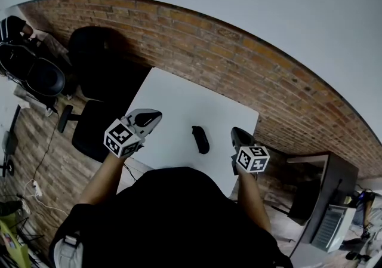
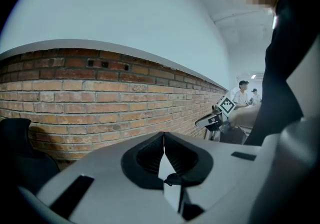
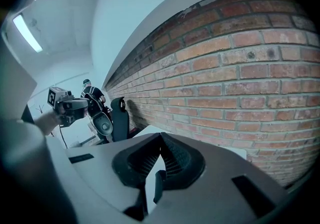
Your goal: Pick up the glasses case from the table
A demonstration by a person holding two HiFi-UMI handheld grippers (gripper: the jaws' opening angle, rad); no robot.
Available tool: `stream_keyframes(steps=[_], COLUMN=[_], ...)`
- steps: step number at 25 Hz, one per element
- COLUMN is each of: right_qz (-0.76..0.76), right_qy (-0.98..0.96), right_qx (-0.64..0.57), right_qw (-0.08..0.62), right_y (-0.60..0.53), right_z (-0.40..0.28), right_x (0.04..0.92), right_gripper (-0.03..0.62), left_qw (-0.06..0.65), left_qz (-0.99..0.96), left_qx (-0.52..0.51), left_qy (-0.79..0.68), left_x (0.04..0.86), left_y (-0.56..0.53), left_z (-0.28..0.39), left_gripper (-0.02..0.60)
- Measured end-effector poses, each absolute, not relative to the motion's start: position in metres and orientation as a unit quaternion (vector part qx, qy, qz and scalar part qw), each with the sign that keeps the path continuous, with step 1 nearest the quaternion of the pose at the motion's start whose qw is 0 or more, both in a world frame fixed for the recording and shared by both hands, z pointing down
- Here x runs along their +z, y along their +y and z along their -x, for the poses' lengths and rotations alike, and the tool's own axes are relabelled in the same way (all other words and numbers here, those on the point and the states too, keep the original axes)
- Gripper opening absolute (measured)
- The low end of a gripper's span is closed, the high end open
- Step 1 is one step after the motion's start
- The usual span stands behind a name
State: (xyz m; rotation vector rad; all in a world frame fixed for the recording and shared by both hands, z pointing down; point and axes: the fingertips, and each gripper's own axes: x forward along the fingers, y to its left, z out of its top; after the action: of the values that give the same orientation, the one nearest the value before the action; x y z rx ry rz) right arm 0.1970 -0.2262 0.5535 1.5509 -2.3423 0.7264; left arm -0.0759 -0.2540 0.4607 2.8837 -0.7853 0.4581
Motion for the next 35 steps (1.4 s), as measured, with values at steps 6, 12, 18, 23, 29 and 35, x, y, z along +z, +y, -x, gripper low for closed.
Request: stream_keyframes(steps=[6, 12, 18, 23, 29, 35], right_qz=[-0.532, -0.535, -0.536, -0.535, -0.526, -0.517], right_qy=[-0.797, -0.791, -0.784, -0.781, -0.781, -0.776], right_qx=[0.257, 0.263, 0.275, 0.283, 0.290, 0.306], right_qw=[0.130, 0.138, 0.148, 0.155, 0.173, 0.191], right_y=[-0.231, -0.238, -0.243, -0.246, -0.252, -0.251], right_z=[-0.191, -0.182, -0.173, -0.166, -0.159, -0.156], right_x=[0.563, 0.574, 0.591, 0.607, 0.627, 0.654], right_gripper=[0.017, 0.017, 0.017, 0.021, 0.039, 0.055], left_qw=[0.063, 0.067, 0.074, 0.084, 0.088, 0.091], left_qz=[-0.954, -0.955, -0.955, -0.954, -0.954, -0.954], left_qx=[0.150, 0.152, 0.154, 0.158, 0.164, 0.170], left_qy=[-0.251, -0.247, -0.244, -0.240, -0.235, -0.228], left_x=[0.463, 0.469, 0.475, 0.481, 0.488, 0.494], left_y=[-0.262, -0.272, -0.281, -0.287, -0.297, -0.304], left_z=[0.082, 0.090, 0.098, 0.101, 0.100, 0.096], left_gripper=[0.012, 0.012, 0.012, 0.012, 0.012, 0.012])
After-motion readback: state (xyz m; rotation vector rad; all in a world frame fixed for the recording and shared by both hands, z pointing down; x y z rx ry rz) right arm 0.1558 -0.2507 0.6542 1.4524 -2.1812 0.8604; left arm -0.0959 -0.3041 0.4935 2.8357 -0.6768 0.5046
